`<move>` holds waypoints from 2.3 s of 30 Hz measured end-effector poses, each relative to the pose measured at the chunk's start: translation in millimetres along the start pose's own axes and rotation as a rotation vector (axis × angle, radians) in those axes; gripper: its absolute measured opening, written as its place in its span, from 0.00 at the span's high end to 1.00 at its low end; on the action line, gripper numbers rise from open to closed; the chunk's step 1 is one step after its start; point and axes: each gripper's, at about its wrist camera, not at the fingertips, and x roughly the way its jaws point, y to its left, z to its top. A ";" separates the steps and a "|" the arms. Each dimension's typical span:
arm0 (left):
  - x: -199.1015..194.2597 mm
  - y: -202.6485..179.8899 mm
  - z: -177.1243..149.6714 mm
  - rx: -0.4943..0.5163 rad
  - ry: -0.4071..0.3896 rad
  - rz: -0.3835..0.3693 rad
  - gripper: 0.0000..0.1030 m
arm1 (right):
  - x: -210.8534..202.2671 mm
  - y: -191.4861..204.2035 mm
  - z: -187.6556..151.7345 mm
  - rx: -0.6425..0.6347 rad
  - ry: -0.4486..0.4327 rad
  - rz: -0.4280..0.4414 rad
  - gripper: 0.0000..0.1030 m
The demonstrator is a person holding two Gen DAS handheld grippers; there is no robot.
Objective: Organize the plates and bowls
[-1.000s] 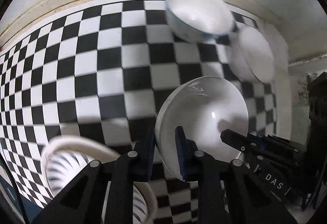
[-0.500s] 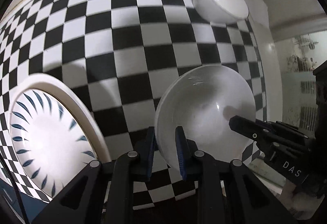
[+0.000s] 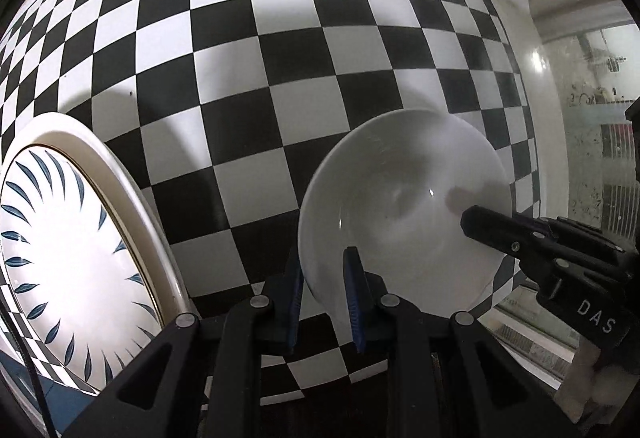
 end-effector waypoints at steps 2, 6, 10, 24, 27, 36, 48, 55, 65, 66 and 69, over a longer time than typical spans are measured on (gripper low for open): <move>-1.2 1.7 -1.3 0.005 -0.002 0.002 0.83 | 1.8 -0.3 0.6 0.004 0.007 -0.002 0.87; 0.0 0.9 0.1 0.005 0.006 -0.001 0.83 | 4.9 1.3 2.1 0.010 0.019 -0.002 0.87; -10.7 8.5 -0.7 -0.035 0.020 -0.017 0.82 | 6.2 -3.7 6.3 0.028 0.058 0.010 0.84; -100.3 13.8 110.4 -0.150 -0.229 -0.061 0.68 | -83.2 -48.5 111.8 0.128 -0.168 0.092 0.63; -89.9 0.8 148.5 -0.140 -0.203 -0.079 0.68 | -79.8 -54.2 154.7 0.133 -0.170 0.102 0.63; -43.5 -29.4 211.4 -0.094 -0.090 -0.065 0.68 | -38.6 -66.5 227.5 0.141 -0.099 0.087 0.63; -41.0 -43.8 217.8 -0.026 -0.139 0.038 0.79 | -15.9 -55.3 233.7 0.083 -0.092 0.020 0.90; -73.7 -56.1 191.3 0.011 -0.199 0.029 0.79 | -51.7 -37.8 202.0 0.072 -0.158 0.032 0.90; -135.7 -65.1 108.5 0.090 -0.292 0.008 0.79 | -110.0 -1.7 113.8 0.056 -0.243 0.044 0.90; -139.8 -65.1 100.1 0.095 -0.298 0.007 0.79 | -114.8 2.6 101.4 0.057 -0.250 0.047 0.91; -150.6 -65.8 74.7 0.116 -0.308 0.007 0.79 | -128.8 1.6 75.2 0.055 -0.263 0.052 0.90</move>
